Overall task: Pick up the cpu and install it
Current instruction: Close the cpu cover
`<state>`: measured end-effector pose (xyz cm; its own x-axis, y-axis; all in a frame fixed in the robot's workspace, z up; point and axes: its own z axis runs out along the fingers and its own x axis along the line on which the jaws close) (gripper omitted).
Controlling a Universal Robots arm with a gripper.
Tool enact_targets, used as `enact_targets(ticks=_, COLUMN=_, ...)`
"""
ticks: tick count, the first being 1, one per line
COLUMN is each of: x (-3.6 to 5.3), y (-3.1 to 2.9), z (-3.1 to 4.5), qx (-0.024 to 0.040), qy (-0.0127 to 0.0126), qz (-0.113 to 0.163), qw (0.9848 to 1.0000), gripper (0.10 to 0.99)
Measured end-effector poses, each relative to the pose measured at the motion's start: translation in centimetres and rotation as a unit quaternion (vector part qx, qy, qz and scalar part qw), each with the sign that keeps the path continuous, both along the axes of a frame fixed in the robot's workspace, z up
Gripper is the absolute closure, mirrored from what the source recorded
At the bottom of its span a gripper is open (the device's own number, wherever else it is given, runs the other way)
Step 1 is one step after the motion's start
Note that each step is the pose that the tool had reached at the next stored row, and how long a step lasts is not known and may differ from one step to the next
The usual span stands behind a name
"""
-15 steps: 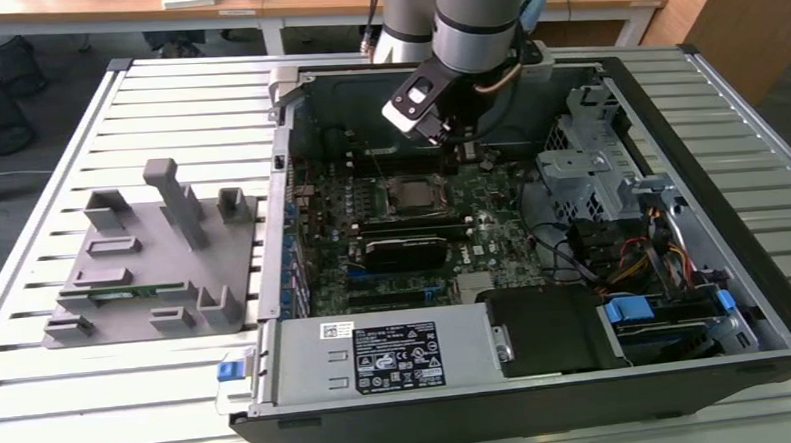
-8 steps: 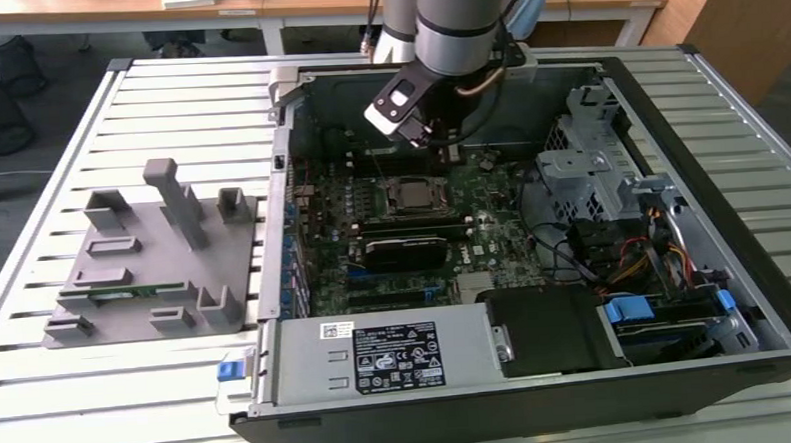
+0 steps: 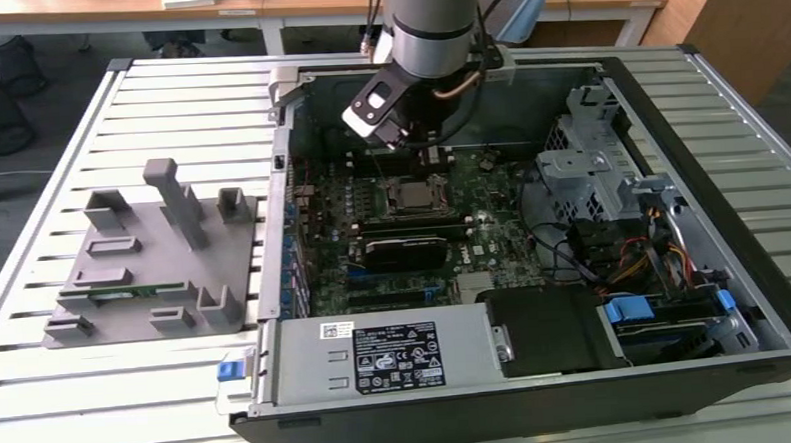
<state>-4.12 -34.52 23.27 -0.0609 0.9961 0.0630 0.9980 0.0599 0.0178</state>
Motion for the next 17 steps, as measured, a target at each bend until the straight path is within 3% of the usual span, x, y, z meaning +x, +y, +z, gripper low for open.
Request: enact_targets(ticks=17, x=-2.32, y=-0.01, z=-0.38, qx=0.0, qy=0.0, qz=0.001, qw=1.0, gripper=0.973)
